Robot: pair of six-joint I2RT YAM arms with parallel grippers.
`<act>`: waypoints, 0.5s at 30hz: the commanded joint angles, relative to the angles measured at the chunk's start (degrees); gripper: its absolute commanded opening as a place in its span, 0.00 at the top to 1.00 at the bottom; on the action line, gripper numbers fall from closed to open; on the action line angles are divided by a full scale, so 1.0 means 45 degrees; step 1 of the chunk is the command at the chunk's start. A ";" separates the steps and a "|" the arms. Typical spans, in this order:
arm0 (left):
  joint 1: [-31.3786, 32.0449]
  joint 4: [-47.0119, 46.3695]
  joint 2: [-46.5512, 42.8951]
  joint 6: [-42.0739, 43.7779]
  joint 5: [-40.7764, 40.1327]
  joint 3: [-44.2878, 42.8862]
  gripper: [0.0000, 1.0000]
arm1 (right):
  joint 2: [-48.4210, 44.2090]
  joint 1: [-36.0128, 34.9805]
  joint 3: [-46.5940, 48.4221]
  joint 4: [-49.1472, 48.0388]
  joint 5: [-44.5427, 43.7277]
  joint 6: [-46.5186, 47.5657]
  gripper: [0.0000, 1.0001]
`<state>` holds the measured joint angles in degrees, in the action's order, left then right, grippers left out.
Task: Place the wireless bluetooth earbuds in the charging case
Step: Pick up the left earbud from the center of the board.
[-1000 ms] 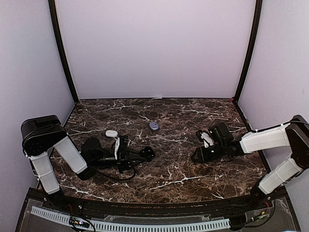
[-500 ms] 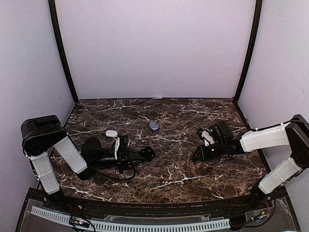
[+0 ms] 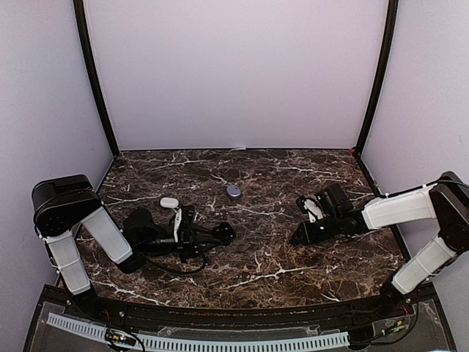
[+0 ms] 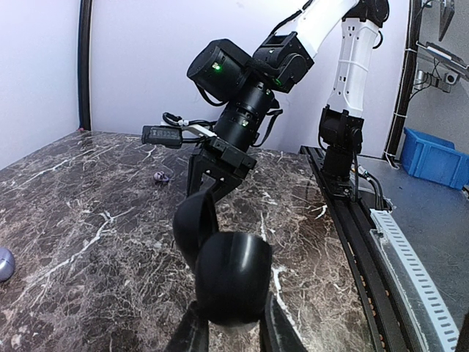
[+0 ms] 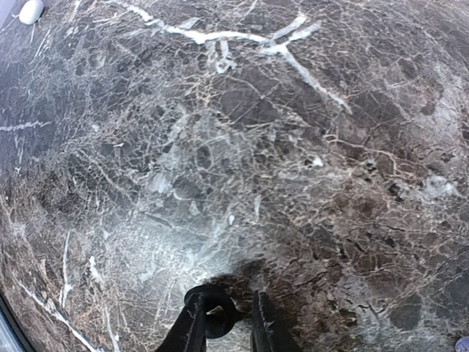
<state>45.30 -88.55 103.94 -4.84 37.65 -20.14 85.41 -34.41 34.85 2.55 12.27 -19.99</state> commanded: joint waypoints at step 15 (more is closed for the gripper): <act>0.0090 -0.0048 -0.0149 0.0160 0.0213 -0.0106 0.83 | -0.0357 0.0070 -0.0243 -0.0186 0.1149 0.0354 1.00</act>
<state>45.30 -88.55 103.94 -4.84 37.69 -20.14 85.36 -34.37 34.50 1.74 15.97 -18.98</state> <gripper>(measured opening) 0.234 0.017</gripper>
